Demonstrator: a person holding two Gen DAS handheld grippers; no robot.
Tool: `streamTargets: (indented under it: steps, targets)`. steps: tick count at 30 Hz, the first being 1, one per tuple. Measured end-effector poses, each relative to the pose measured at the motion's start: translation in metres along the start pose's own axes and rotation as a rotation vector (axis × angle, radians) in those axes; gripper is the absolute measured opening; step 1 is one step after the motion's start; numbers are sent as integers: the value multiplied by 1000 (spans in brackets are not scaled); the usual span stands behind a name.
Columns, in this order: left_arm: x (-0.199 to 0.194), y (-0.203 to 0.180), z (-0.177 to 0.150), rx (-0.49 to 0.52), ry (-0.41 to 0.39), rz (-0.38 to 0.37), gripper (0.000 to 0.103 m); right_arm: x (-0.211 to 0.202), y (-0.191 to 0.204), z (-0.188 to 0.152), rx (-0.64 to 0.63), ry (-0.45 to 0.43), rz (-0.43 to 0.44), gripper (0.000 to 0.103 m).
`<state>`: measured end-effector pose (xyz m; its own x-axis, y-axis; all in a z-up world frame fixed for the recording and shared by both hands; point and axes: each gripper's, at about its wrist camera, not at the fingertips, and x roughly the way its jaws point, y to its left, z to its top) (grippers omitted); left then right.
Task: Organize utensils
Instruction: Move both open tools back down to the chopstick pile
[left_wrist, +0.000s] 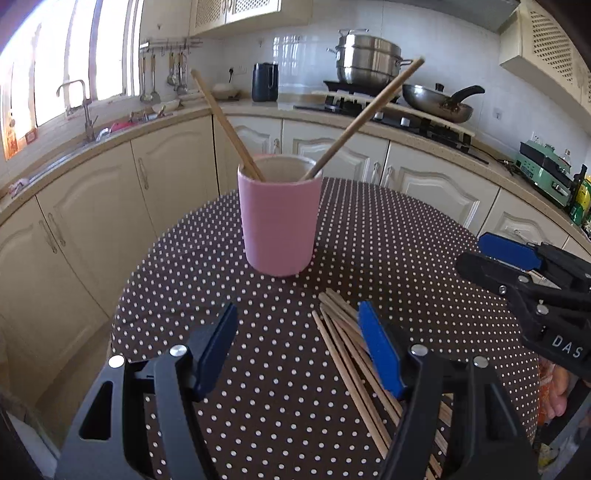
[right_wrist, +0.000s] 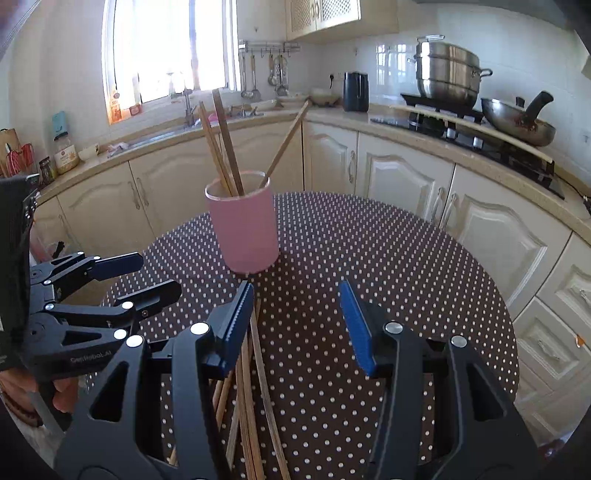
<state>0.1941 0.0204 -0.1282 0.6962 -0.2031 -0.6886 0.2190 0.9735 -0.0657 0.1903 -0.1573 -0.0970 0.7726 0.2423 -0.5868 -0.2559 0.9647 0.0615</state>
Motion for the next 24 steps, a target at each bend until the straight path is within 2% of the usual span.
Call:
streamTargets:
  steps: [5, 8, 12, 14, 15, 19, 24]
  targets:
    - [23, 8, -6, -116, 152, -67, 67, 9, -8, -7, -5, 93, 33, 49]
    - [33, 7, -12, -156, 208, -80, 67, 15, -13, -14, -5, 134, 56, 49]
    - [43, -6, -19, -125, 251, -42, 66, 22, -17, -25, -14, 186, 78, 49]
    - [49, -10, -22, -114, 284, -18, 53, 25, -20, -27, -19, 199, 83, 49]
    - [52, -11, -23, -116, 305, -14, 52, 26, -20, -29, -23, 207, 86, 49]
    - [59, -18, -27, -85, 326, 37, 49, 27, -22, -34, -27, 216, 97, 49]
    - [60, -24, -29, -86, 334, 63, 49, 28, -24, -35, -25, 221, 105, 49]
